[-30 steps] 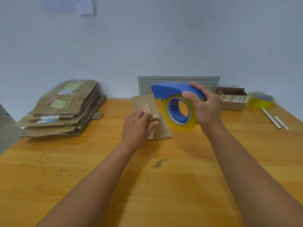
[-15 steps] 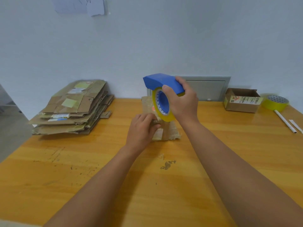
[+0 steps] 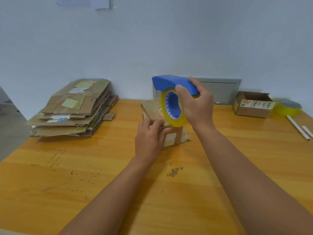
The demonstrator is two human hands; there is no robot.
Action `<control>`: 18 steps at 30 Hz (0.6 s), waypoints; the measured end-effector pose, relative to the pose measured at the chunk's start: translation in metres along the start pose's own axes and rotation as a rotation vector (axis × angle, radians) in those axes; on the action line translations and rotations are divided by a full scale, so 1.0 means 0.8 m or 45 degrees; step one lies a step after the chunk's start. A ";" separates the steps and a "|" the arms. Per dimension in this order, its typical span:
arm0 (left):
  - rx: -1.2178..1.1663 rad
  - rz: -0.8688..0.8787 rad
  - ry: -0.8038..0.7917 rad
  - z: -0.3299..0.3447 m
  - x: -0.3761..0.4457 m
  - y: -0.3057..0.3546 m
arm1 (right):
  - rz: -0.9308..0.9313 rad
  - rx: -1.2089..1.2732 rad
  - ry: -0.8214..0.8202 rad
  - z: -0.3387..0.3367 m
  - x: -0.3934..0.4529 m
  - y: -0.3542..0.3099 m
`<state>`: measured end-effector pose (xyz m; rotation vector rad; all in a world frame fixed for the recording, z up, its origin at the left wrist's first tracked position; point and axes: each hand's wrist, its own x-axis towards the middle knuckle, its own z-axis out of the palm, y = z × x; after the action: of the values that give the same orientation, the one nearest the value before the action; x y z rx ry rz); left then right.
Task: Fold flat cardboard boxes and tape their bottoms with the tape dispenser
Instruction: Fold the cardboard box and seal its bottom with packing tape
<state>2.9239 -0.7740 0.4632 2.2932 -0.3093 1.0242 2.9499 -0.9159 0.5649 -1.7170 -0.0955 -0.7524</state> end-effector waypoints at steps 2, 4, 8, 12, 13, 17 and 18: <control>0.004 0.013 -0.011 0.001 -0.004 -0.004 | -0.013 -0.015 -0.016 0.001 -0.003 0.001; -0.021 0.059 -0.024 -0.002 -0.007 -0.013 | -0.017 -0.022 -0.022 0.002 -0.003 0.001; -0.038 0.097 -0.035 -0.004 -0.005 -0.014 | -0.016 -0.060 -0.047 0.003 0.001 0.002; -0.109 0.092 -0.077 -0.009 -0.007 -0.017 | -0.037 -0.070 -0.049 0.002 -0.001 0.002; -0.112 0.106 -0.080 -0.011 -0.007 -0.019 | -0.040 -0.070 -0.048 0.002 -0.001 0.003; -0.124 0.072 -0.104 -0.013 -0.003 -0.015 | -0.038 -0.085 -0.063 0.003 0.000 0.002; -0.155 0.048 -0.128 -0.015 -0.002 -0.017 | -0.037 -0.090 -0.067 0.003 0.001 0.002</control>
<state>2.9212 -0.7559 0.4628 2.2397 -0.4455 0.8851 2.9519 -0.9148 0.5633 -1.8064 -0.1323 -0.7396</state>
